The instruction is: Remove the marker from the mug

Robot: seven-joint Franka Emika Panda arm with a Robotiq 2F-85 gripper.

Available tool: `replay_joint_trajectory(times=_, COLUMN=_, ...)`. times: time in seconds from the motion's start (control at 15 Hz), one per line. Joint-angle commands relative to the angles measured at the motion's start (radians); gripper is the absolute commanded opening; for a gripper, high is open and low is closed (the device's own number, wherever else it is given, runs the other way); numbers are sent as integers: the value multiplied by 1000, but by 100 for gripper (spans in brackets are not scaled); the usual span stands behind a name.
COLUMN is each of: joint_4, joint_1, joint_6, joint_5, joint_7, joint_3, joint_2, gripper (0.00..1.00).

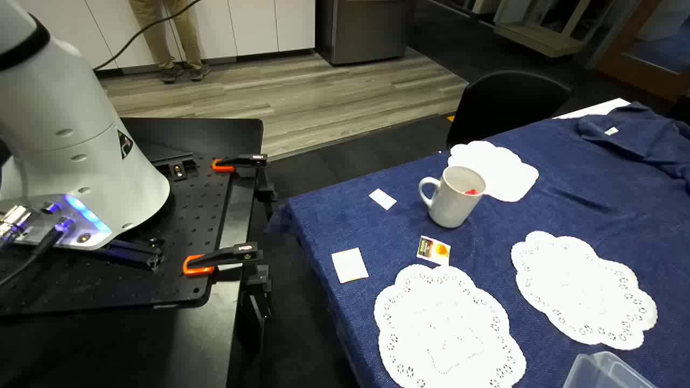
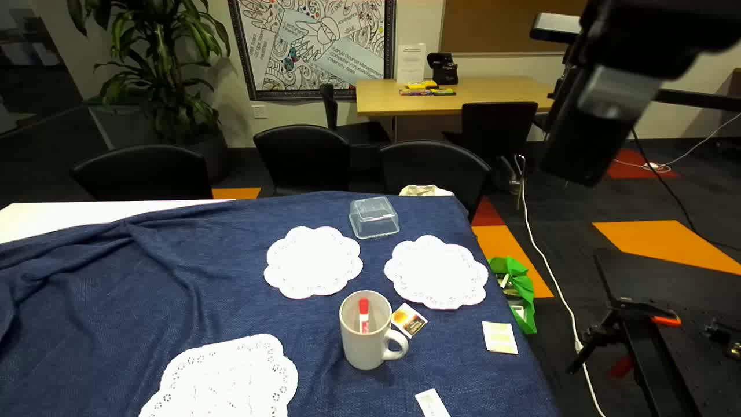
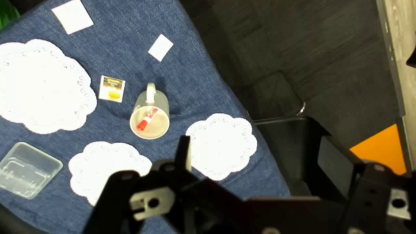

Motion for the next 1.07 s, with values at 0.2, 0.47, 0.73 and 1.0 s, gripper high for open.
replay_joint_trajectory(times=0.2, joint_4=2, joint_1=16, joint_6=-2, joint_5=-7, joint_7=5, joint_3=-15, joint_2=2, gripper=100)
replay_joint_trajectory(times=0.47, joint_4=5, joint_1=9, joint_6=9, joint_5=-9, joint_7=25, joint_3=-13, joint_2=13, gripper=100)
replay_joint_trajectory(times=0.73, joint_4=0, joint_1=-12, joint_6=39, joint_5=-20, joint_7=101, joint_3=-12, joint_2=47, gripper=100)
replay_joint_trajectory(times=1.0, joint_4=-11, joint_1=-38, joint_6=128, joint_5=-47, joint_7=249, joint_3=-4, joint_2=98, gripper=100)
